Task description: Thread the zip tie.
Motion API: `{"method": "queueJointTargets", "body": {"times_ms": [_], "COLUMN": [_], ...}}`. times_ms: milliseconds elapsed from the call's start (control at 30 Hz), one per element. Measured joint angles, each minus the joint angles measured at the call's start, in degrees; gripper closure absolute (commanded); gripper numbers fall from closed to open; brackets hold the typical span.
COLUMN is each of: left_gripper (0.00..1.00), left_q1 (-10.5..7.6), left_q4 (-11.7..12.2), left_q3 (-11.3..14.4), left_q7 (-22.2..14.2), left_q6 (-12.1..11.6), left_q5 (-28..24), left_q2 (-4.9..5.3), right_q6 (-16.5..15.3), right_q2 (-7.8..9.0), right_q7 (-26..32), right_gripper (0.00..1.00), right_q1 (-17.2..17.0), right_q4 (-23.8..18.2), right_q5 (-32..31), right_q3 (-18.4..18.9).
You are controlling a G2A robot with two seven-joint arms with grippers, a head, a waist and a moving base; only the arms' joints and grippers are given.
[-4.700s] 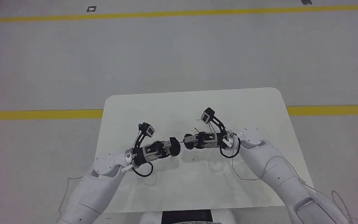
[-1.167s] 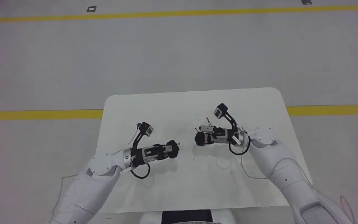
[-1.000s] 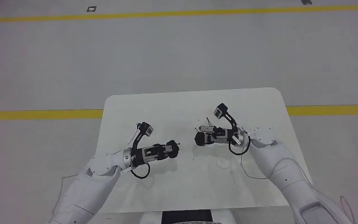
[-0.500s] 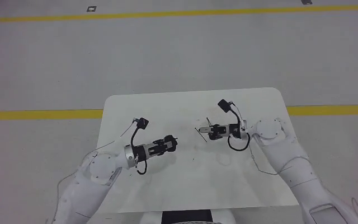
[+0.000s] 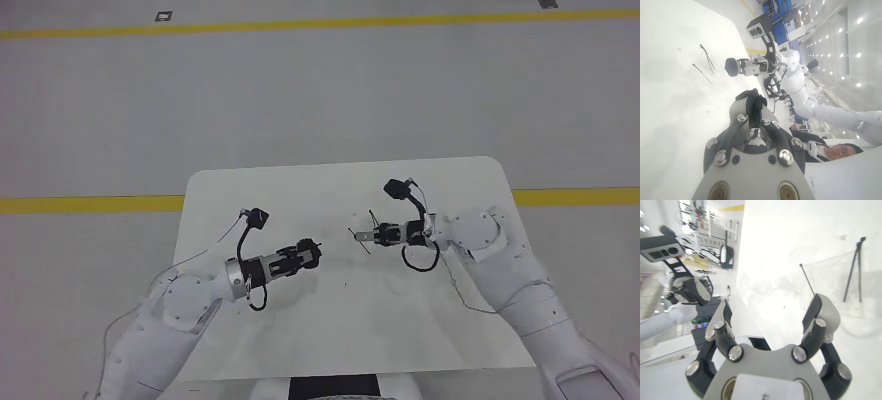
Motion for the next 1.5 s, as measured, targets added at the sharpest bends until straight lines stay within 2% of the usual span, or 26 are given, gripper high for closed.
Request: {"method": "queueJointTargets", "body": {"times_ms": [100, 233, 400, 467, 767, 933, 1100, 1367, 1500], "left_gripper": [1.0, 1.0, 1.0, 1.0, 1.0, 1.0, 1.0, 1.0, 1.0], "left_q1": [0.2, 0.8, 1.19, 1.27, 1.27, 1.27, 1.27, 1.27, 1.27], "left_q4": [0.93, 2.35, 2.84, 2.82, 2.77, 2.77, 2.77, 2.77, 2.77], "left_q3": [0.14, -0.16, -0.42, -0.61, -0.64, -0.64, -0.64, -0.64, -0.64], "left_q7": [0.06, -0.03, -0.15, 0.5, 0.66, 0.66, 0.66, 0.66, 0.66], "left_q6": [-0.16, -0.86, -0.9, -0.42, -0.39, -0.39, -0.39, -0.39, -0.39], "left_q5": [-0.63, -1.27, -1.71, -1.55, -1.45, -1.45, -1.45, -1.45, -1.45], "left_q2": [0.1, 0.35, 0.61, 0.69, 0.7, 0.7, 0.7, 0.7, 0.7], "right_q6": [0.13, -1.92, -4.68, -4.29, -3.74, -9.07, -8.98, -8.98, -8.99], "right_q2": [-0.07, -0.45, -1.13, -1.26, -1.26, -1.2, -1.75, -3.5, -3.54], "right_q7": [0.78, 1.28, 1.19, 1.04, 0.68, 1.92, 6.24, 8.52, 8.74], "right_gripper": [0.0, 0.0, 0.0, 0.0, 0.0, 0.0, 0.0, 0.0, 0.0], "right_q1": [1.7, 4.35, 7.28, 8.6, 8.54, 9.37, 13.28, 22.13, 22.61], "right_q4": [0.04, 1.08, 3.0, 3.92, 3.92, 3.94, 3.94, 8.32, 8.48], "right_q5": [-3.98, -7.97, -10.43, -13.03, -13.69, -14.25, -15.69, -11.24, -11.04], "right_q3": [-1.49, -4.17, -7.19, -8.06, -8.09, -9.25, -14.55, -25.75, -26.37]}}
